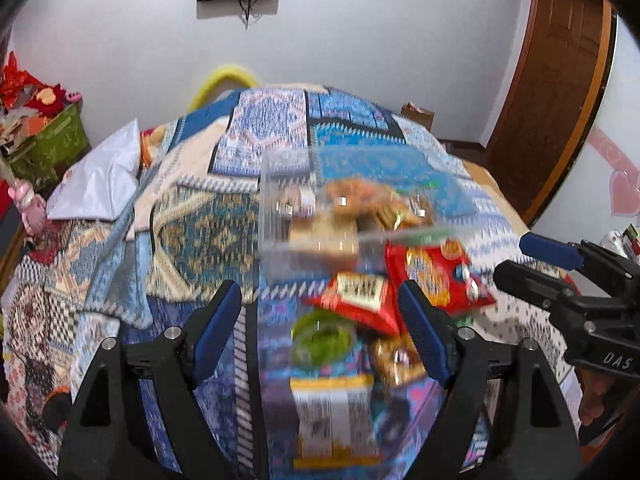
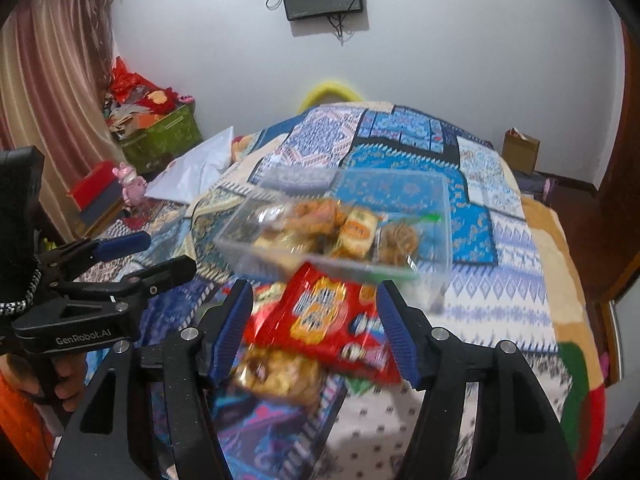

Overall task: Organize snacks
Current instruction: 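Move left tool toward the yellow snack bag on the quilt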

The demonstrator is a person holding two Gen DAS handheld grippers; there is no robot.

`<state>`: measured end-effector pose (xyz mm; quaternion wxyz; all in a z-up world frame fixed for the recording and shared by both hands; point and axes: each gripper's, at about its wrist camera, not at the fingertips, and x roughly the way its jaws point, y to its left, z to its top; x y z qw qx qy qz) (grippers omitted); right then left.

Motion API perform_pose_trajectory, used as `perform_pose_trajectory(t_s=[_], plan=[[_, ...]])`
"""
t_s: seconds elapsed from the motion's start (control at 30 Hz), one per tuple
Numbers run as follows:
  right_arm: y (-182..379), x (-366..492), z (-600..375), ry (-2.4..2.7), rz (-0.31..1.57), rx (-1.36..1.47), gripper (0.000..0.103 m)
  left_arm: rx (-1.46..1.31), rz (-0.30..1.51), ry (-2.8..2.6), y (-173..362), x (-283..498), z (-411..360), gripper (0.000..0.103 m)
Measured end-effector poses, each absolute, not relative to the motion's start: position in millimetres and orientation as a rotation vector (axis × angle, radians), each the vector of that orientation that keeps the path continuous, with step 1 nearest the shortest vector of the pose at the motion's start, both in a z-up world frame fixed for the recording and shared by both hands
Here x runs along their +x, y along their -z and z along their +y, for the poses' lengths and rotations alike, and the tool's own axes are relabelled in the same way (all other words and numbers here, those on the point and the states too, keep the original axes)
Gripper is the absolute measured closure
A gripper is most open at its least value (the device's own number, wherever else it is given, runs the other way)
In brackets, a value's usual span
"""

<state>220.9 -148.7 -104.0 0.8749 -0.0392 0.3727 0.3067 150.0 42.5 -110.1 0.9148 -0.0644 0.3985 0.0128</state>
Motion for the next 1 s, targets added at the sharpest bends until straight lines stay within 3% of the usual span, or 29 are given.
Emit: perform_pose_trajectory(t_s=[0.7, 0.77, 0.87, 1.0], plan=[[166, 193, -144, -0.627, 0.971, -0.064, 0.042, -0.238, 1.038, -0.016, 213, 114, 40, 0.023], [170, 194, -139, -0.630, 0.980, -0.071, 0.042, -0.235, 1.020, -0.022, 214, 112, 41, 0.025], [175, 196, -130, -0.635, 0.998, -0.082, 0.042, -0.242, 1.003, -0.028, 213, 109, 47, 0.039], [184, 201, -117, -0.645, 1.024, -0.082, 0.037, -0.268, 0.982, -0.021, 212, 101, 55, 0.043]])
